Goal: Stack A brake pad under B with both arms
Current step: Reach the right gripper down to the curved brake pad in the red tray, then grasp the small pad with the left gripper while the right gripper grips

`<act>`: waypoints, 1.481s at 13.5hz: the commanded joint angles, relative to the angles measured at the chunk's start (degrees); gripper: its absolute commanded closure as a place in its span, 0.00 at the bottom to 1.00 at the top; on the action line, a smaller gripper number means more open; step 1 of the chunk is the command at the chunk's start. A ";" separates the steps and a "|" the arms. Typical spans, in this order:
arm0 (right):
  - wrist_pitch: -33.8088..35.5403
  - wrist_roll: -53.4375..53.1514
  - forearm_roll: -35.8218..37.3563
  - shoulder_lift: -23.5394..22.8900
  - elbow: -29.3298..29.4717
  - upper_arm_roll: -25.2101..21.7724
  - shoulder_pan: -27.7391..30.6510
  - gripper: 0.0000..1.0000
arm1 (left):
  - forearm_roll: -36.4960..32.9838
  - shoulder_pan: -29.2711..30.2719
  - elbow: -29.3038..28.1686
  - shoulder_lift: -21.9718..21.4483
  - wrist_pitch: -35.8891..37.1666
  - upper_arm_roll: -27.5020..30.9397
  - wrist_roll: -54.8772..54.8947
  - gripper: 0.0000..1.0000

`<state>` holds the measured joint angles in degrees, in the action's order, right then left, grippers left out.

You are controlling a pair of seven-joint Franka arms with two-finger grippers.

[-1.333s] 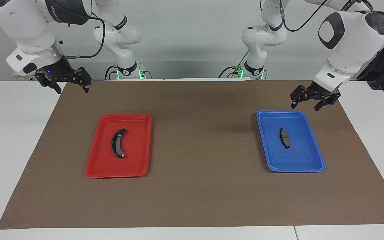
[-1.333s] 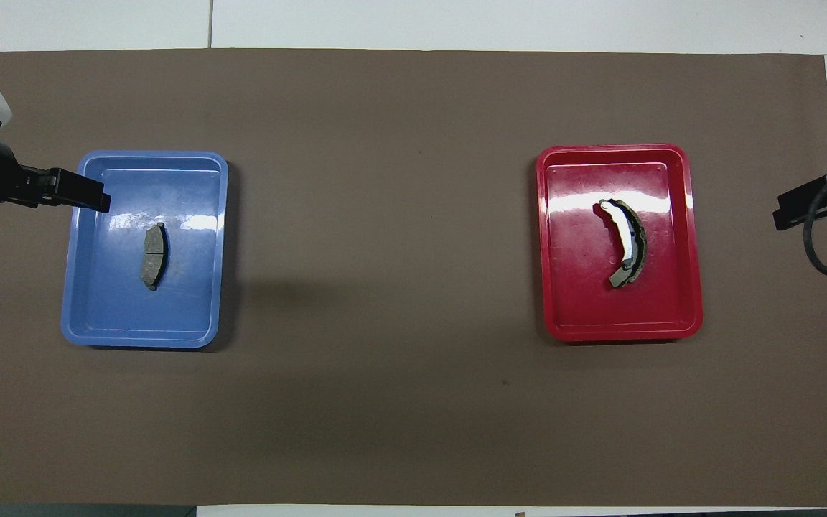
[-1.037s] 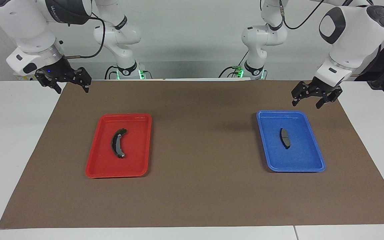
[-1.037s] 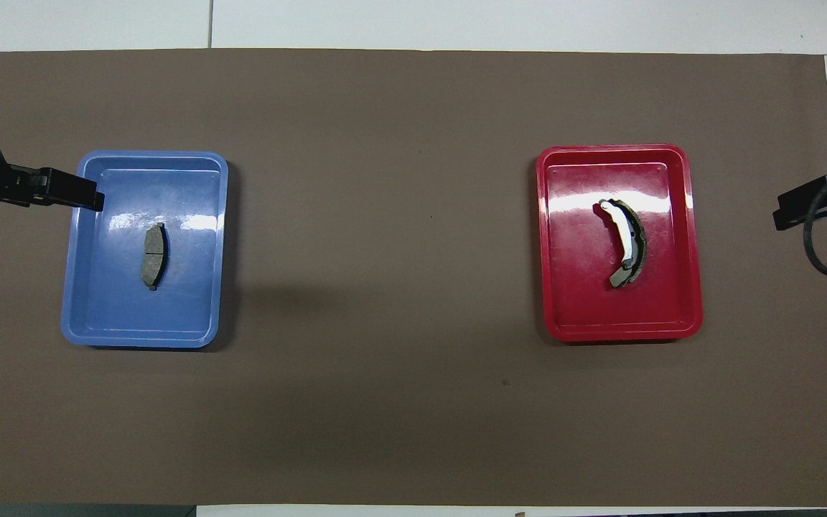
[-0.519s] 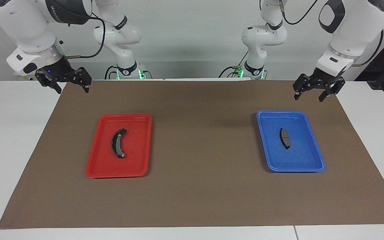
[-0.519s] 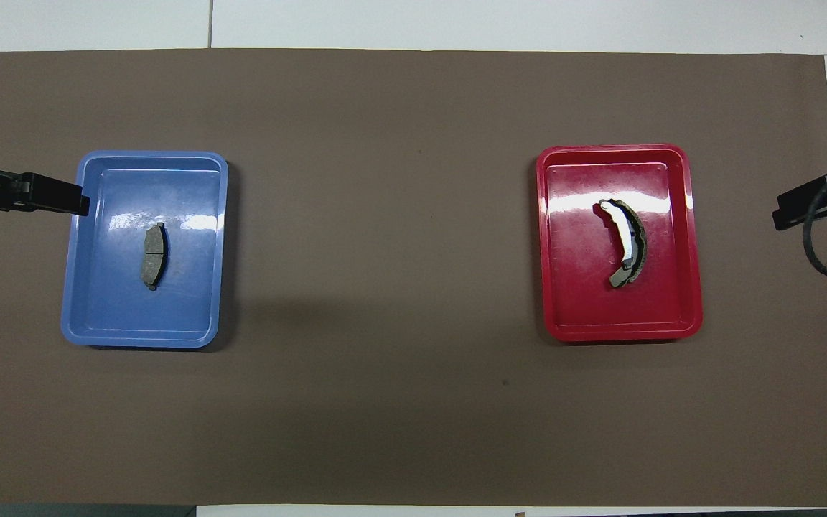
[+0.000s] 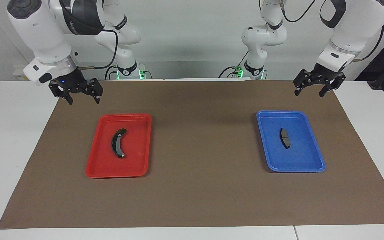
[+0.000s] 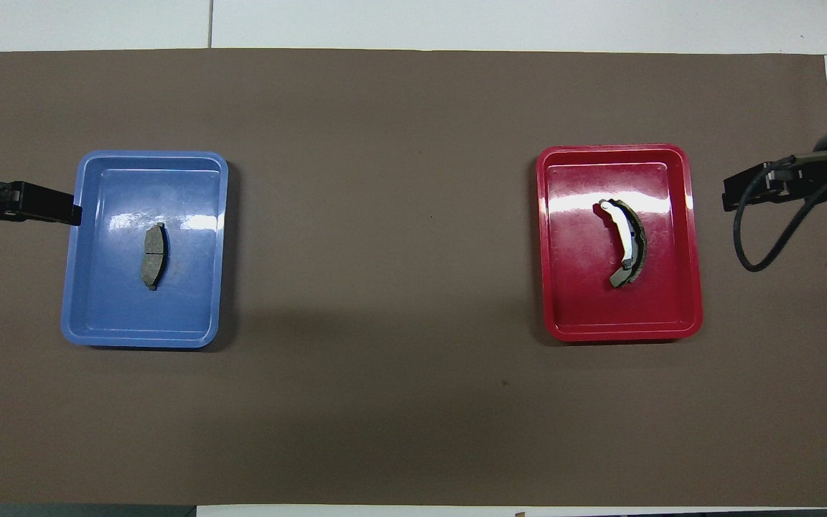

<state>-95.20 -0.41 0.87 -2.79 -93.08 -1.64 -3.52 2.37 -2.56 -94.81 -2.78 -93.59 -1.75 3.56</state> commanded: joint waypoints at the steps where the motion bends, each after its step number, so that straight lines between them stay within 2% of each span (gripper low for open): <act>1: -8.05 -0.99 -3.50 0.33 -7.45 0.32 0.27 0.01 | -0.96 0.36 0.50 -0.03 1.74 0.25 -0.66 0.00; 4: -19.20 -0.64 -4.99 -0.81 -16.58 0.41 0.27 0.01 | -0.96 0.18 1.12 0.15 2.35 0.52 -0.66 0.00; 8: -30.98 -0.11 -5.44 -3.36 -23.61 0.49 0.00 0.03 | -1.05 0.36 -1.24 0.06 0.70 2.35 0.74 0.00; 11: -35.05 0.23 -5.00 -5.99 -25.48 0.58 0.00 0.09 | -1.05 0.36 -10.71 -0.56 -8.16 2.72 2.06 0.00; 15: -37.95 1.38 -4.74 -9.16 -26.01 0.76 0.00 0.14 | -1.05 0.53 -24.69 0.93 -26.07 2.72 2.15 0.00; 18: -38.84 4.97 -4.65 -10.92 -26.27 0.76 0.00 0.19 | -1.05 0.80 -29.11 5.75 -36.38 2.80 2.50 0.01; 20: -38.66 4.98 -4.65 -11.27 -26.45 0.76 0.00 0.21 | -1.05 0.71 -29.11 8.66 -37.19 3.15 2.42 0.01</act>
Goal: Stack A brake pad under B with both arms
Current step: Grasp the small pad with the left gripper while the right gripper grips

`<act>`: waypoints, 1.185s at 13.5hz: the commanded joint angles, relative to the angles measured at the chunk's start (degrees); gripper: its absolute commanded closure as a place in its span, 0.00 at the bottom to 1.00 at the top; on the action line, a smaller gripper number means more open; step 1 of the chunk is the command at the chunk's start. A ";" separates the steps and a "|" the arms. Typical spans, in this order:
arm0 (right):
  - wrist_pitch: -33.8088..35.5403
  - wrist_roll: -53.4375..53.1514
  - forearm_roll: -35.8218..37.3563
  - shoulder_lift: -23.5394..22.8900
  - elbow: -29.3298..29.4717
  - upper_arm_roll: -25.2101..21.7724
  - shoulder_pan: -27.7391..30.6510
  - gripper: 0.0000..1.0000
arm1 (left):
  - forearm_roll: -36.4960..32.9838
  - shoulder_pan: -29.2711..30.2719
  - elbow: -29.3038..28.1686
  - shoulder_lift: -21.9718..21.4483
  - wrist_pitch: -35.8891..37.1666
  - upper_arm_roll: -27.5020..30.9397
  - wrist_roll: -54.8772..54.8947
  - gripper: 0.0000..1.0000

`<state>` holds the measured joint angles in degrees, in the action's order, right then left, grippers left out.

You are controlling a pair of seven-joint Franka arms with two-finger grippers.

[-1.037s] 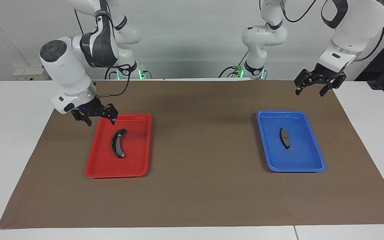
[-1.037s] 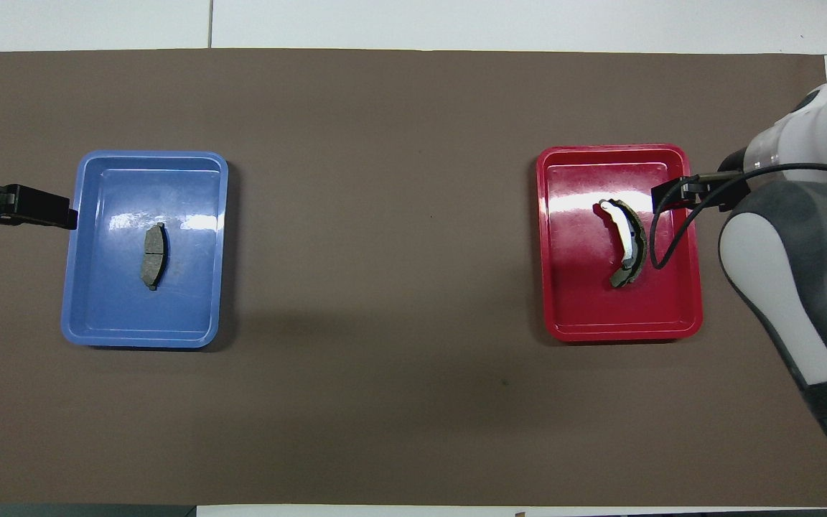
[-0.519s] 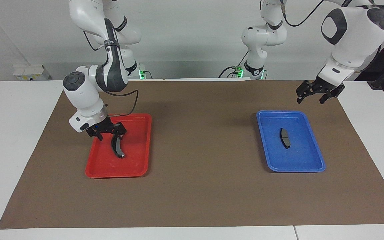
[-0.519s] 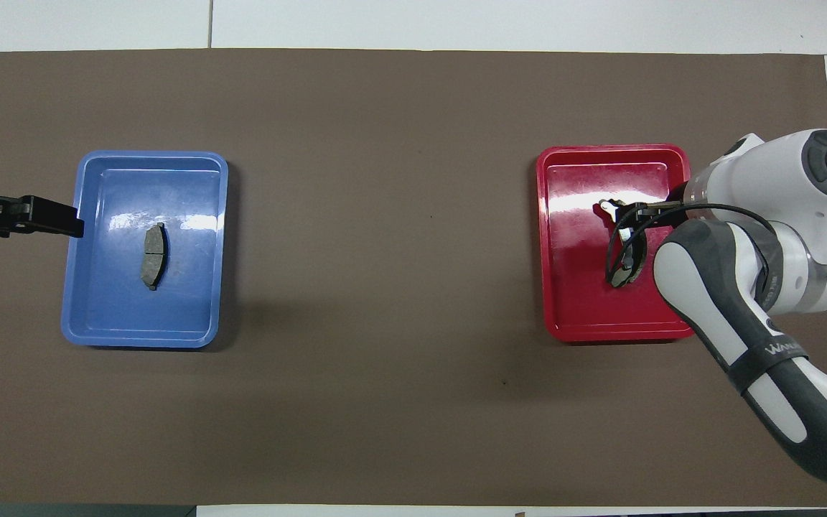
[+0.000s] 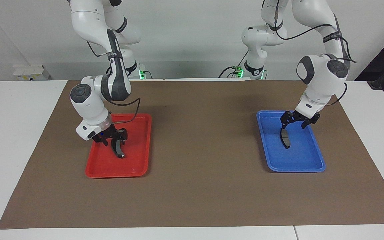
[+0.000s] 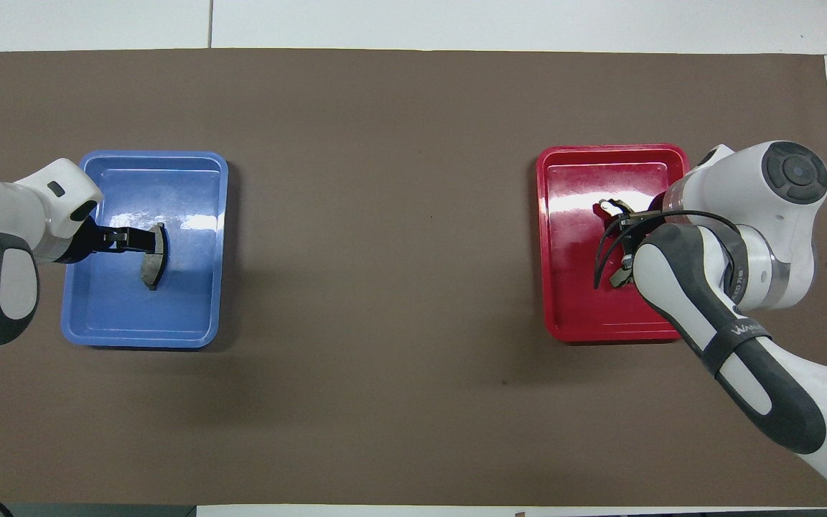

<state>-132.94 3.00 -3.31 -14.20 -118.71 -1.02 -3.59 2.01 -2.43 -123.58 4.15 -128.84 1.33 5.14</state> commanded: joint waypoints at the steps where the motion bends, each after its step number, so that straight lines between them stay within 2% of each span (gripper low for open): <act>1: -0.48 1.83 -0.47 0.22 -1.00 0.14 0.08 0.22 | -0.69 0.59 -0.35 3.13 -2.81 0.08 0.84 0.01; 8: 0.75 3.86 -0.12 0.57 -2.40 0.14 0.08 0.30 | -0.60 0.59 -1.66 7.45 -5.98 0.08 0.84 0.03; 9: 1.19 3.86 -0.12 0.57 -2.40 0.14 0.08 0.32 | -0.69 0.59 -1.84 7.63 -5.98 0.08 0.84 0.06; 10: 1.28 4.03 -0.03 0.57 -2.40 0.14 0.08 0.33 | -0.60 0.59 -1.93 7.80 -5.90 0.08 0.84 0.14; 11: 1.46 4.03 -0.03 0.66 -2.40 0.14 0.17 0.35 | -0.60 0.59 -1.93 7.81 -5.72 0.17 0.84 0.30; 13: 1.55 4.12 0.14 0.66 -2.40 0.14 0.17 0.42 | -0.69 0.59 -1.84 7.81 -4.58 1.39 1.01 0.75; 14: 1.90 4.12 0.49 0.66 -2.40 0.14 0.17 0.48 | -0.69 0.59 -1.58 7.81 -3.62 1.83 1.36 0.90; 15: 2.16 4.12 0.76 0.66 -2.40 0.14 0.25 0.55 | -0.69 0.59 -1.40 7.81 -3.61 1.84 1.80 0.97; 16: 2.42 4.64 0.85 0.75 -2.32 0.14 0.34 0.68 | -0.69 0.41 -1.31 7.81 -3.78 1.84 1.81 0.99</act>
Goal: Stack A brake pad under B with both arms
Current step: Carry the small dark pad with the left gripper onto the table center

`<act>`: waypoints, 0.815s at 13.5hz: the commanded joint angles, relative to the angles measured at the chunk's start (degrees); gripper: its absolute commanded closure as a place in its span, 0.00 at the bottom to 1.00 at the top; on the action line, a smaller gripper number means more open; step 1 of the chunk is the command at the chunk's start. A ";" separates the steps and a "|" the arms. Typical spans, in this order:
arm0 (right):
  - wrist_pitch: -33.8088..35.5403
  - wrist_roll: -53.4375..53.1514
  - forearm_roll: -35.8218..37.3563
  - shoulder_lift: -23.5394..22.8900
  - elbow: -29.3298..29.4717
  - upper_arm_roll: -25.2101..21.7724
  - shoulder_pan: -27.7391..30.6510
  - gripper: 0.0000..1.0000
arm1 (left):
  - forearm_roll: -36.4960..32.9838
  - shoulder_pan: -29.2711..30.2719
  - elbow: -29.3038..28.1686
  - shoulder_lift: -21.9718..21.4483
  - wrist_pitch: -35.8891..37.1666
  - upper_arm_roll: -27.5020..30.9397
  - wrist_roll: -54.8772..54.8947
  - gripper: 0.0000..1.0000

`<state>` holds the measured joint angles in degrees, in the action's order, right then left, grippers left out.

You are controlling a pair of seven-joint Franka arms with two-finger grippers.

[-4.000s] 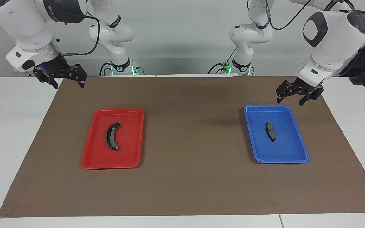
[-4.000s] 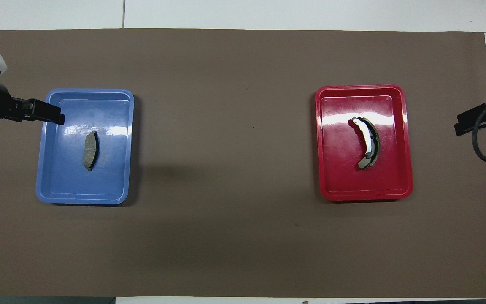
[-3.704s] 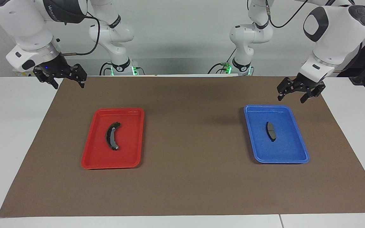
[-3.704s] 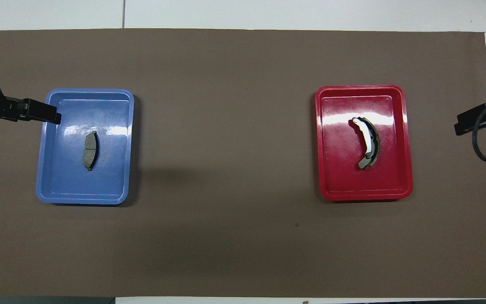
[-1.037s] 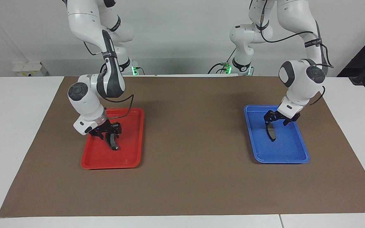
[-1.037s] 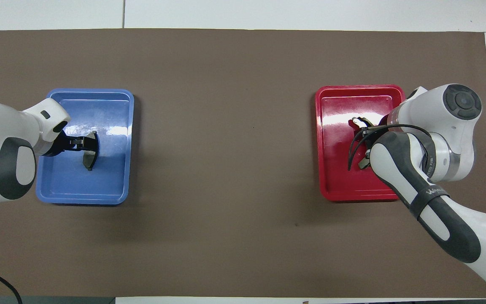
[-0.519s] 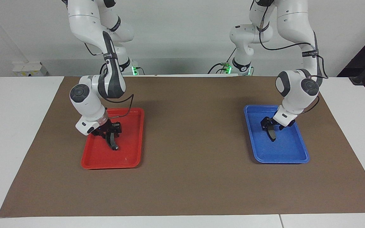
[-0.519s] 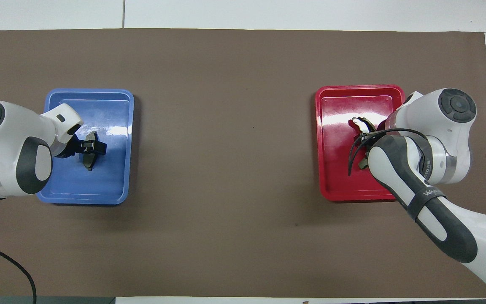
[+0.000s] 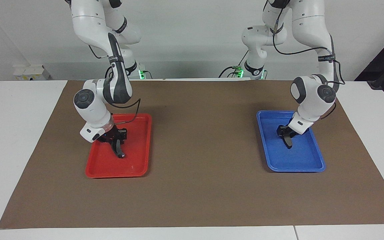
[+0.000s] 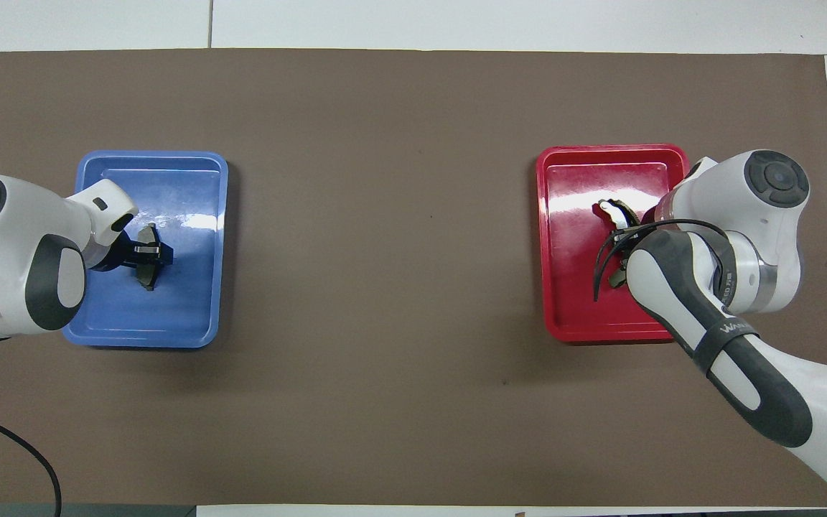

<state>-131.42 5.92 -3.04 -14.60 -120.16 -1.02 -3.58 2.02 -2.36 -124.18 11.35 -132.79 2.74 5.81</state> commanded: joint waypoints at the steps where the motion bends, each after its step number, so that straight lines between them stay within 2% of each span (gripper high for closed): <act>1: 2.04 1.90 0.58 1.15 -0.52 0.15 0.33 0.85 | -0.70 0.17 -0.63 0.52 0.08 0.42 1.13 0.99; 2: 3.53 1.99 0.58 1.15 0.35 0.15 0.33 0.98 | -0.70 -0.01 -0.36 0.43 0.17 0.42 1.13 0.99; 4: 8.70 1.99 0.76 1.15 4.99 0.15 0.33 1.00 | -0.70 -0.27 1.04 -0.36 1.22 0.42 0.96 0.99; 9: 23.47 2.08 2.34 0.98 18.35 0.23 0.24 1.00 | -0.62 -1.06 11.92 -2.90 13.33 -1.15 -0.44 0.99; 11: 27.26 2.08 2.69 0.63 21.97 0.23 -0.02 1.00 | -0.62 -4.56 15.53 -2.65 14.58 -4.48 -11.28 0.99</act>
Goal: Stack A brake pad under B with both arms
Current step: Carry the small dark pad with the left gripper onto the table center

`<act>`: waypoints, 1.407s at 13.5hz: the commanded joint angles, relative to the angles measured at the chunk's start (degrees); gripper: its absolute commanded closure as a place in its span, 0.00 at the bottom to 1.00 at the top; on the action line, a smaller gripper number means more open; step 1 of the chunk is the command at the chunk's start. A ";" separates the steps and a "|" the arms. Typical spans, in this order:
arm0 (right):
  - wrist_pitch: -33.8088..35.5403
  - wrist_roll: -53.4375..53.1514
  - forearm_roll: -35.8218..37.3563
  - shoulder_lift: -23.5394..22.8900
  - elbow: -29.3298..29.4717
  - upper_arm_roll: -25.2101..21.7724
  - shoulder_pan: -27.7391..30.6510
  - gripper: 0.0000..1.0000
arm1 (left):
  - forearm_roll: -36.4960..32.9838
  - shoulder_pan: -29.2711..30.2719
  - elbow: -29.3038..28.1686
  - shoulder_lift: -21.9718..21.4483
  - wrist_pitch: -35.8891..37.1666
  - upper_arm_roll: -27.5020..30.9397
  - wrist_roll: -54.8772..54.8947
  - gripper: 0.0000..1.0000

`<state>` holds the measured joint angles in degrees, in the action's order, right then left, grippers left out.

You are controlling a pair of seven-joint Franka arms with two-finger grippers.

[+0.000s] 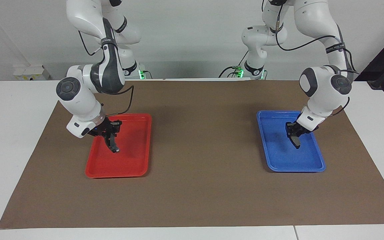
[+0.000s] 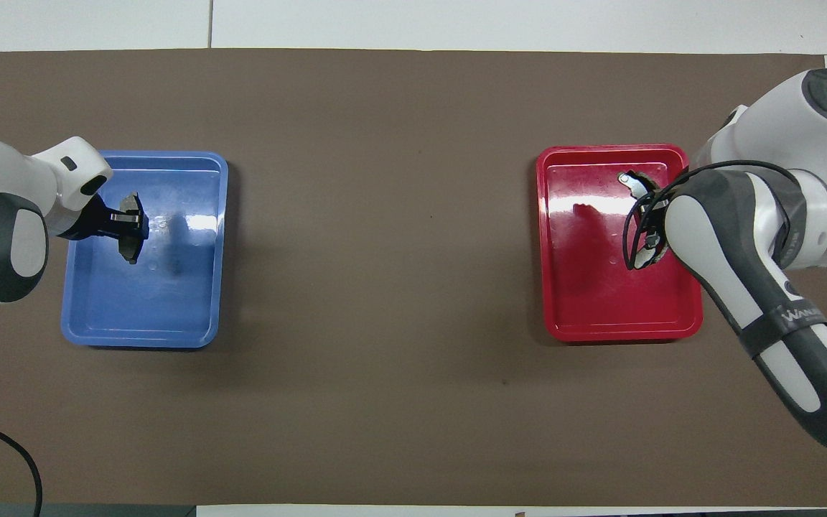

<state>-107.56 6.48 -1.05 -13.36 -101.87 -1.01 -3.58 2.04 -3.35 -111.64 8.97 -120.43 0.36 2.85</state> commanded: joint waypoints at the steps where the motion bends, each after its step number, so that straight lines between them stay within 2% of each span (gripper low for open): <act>1: 3.41 1.52 0.69 -0.62 3.79 0.22 -0.11 1.00 | -0.64 -7.16 3.36 -0.09 1.52 -2.29 -14.05 0.99; 5: 3.41 1.52 0.61 -0.71 4.14 0.22 0.07 1.00 | -0.73 -19.47 4.67 0.35 0.37 -2.29 -29.10 0.99; 8: 3.49 1.61 0.69 -1.06 5.54 0.22 0.33 1.00 | -1.42 -27.22 6.61 5.43 -4.36 -2.64 -36.94 0.99; 10: 3.23 1.61 0.61 -1.06 5.55 0.14 0.42 1.00 | -3.43 -28.37 7.92 9.47 -7.17 -5.78 -40.45 0.99; 13: 2.79 1.61 0.61 -1.15 5.37 0.14 0.51 1.00 | -12.57 -28.20 9.07 13.96 -10.34 -11.42 -49.77 0.99; 19: 2.79 1.52 0.52 -1.15 5.20 0.05 0.68 0.99 | -12.50 -29.52 9.07 16.87 -11.76 -12.13 -51.63 0.99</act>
<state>-105.17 6.48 -0.83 -14.11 -97.81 -1.20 -3.40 -9.15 -32.27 -103.70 24.68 -131.60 -11.93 -47.25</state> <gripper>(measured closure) 0.581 0.599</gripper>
